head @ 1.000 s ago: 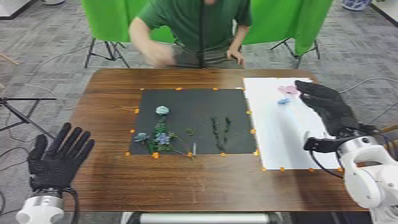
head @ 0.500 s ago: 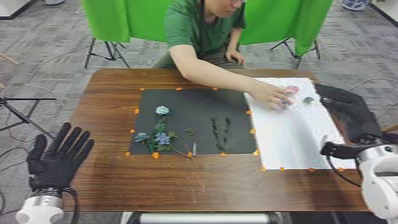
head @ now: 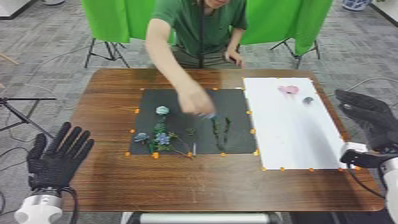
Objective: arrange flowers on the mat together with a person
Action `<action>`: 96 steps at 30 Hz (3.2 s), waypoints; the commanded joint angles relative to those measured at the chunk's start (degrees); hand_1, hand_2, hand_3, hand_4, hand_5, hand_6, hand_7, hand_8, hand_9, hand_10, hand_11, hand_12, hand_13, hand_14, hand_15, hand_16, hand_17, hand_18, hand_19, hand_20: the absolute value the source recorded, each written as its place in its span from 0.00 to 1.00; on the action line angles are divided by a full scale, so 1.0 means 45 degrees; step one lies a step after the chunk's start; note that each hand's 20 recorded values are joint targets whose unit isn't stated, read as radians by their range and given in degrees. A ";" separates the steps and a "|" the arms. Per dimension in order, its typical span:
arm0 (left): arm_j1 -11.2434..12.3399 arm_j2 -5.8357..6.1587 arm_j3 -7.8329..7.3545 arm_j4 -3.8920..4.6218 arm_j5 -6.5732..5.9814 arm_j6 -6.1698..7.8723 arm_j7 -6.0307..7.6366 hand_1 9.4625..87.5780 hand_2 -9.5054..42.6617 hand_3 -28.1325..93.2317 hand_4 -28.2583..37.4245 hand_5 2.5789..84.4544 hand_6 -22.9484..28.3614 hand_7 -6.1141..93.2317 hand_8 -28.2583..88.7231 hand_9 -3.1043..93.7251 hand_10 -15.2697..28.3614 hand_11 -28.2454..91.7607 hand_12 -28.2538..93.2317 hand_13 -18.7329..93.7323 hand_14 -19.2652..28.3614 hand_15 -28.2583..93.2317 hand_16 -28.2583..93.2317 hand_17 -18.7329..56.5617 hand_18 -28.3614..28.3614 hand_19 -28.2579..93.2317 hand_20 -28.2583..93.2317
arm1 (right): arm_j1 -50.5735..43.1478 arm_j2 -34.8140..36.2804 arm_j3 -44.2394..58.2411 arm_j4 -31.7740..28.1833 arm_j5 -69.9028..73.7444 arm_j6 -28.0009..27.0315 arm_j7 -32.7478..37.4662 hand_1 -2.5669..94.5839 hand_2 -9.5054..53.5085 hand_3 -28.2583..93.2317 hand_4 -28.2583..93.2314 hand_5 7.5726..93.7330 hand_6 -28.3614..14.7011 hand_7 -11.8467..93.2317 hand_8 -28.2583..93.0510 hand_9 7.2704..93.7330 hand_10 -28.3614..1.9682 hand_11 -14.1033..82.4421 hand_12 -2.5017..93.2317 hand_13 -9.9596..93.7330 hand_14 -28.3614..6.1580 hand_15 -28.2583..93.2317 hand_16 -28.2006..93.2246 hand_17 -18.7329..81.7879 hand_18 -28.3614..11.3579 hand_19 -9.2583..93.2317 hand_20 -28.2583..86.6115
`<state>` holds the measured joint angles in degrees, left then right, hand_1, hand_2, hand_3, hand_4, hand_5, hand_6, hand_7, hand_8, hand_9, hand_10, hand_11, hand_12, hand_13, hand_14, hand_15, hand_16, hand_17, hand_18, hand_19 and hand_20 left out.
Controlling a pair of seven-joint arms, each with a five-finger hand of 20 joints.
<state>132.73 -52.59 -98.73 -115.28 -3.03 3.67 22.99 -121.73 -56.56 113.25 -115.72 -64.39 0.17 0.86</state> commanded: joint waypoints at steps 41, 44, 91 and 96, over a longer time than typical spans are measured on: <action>0.0164 -0.0177 -0.0071 0.0001 0.0027 0.0181 -0.0163 0.19 0.41 0.81 0.00 0.50 0.56 0.15 0.16 0.45 0.67 0.36 0.29 0.42 0.72 0.46 0.18 0.21 0.71 0.44 0.33 | 0.6392 0.3007 -0.6411 0.3099 0.1168 0.1329 0.0644 0.47 0.00 0.84 0.00 0.37 0.63 0.29 0.12 0.33 0.61 0.18 0.14 0.39 0.48 0.34 0.27 0.44 0.28 0.33 0.48; 0.0191 -0.0168 -0.0167 0.0001 0.0047 0.0188 -0.0160 0.19 0.41 0.81 0.00 0.50 0.56 0.15 0.16 0.45 0.67 0.36 0.29 0.42 0.71 0.46 0.18 0.21 0.71 0.44 0.33 | 0.6821 0.2974 -0.6860 0.3207 0.4565 0.0934 0.0197 0.46 0.00 0.82 0.00 0.37 0.59 0.26 0.13 0.35 0.57 0.18 0.15 0.43 0.45 0.34 0.32 0.48 0.24 0.37 0.48; -0.0062 -0.0044 0.0030 0.0136 0.0075 0.0081 -0.0153 0.19 0.41 0.81 0.00 0.50 0.56 0.15 0.16 0.45 0.67 0.36 0.29 0.42 0.74 0.47 0.18 0.21 0.71 0.44 0.33 | 1.3002 0.4081 -1.3545 0.7540 -1.1984 0.1422 0.5556 0.51 0.00 0.82 0.00 0.35 0.66 0.30 0.12 0.32 0.63 0.18 0.16 0.38 0.53 0.30 0.33 0.44 0.41 0.27 0.49; -0.0011 -0.0080 0.0047 0.0129 0.0060 0.0027 -0.0088 0.19 0.41 0.81 0.00 0.50 0.56 0.15 0.16 0.45 0.67 0.36 0.29 0.42 0.74 0.48 0.18 0.21 0.71 0.44 0.33 | 1.3337 0.3871 -1.3698 0.7993 -1.1657 -0.0137 0.5826 0.52 0.00 0.82 0.00 0.35 0.66 0.30 0.11 0.32 0.63 0.18 0.16 0.40 0.54 0.31 0.34 0.45 0.40 0.33 0.51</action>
<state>131.92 -52.61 -98.59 -114.95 -2.90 3.93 22.68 -63.57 -38.19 52.02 -81.93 -119.63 7.22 24.86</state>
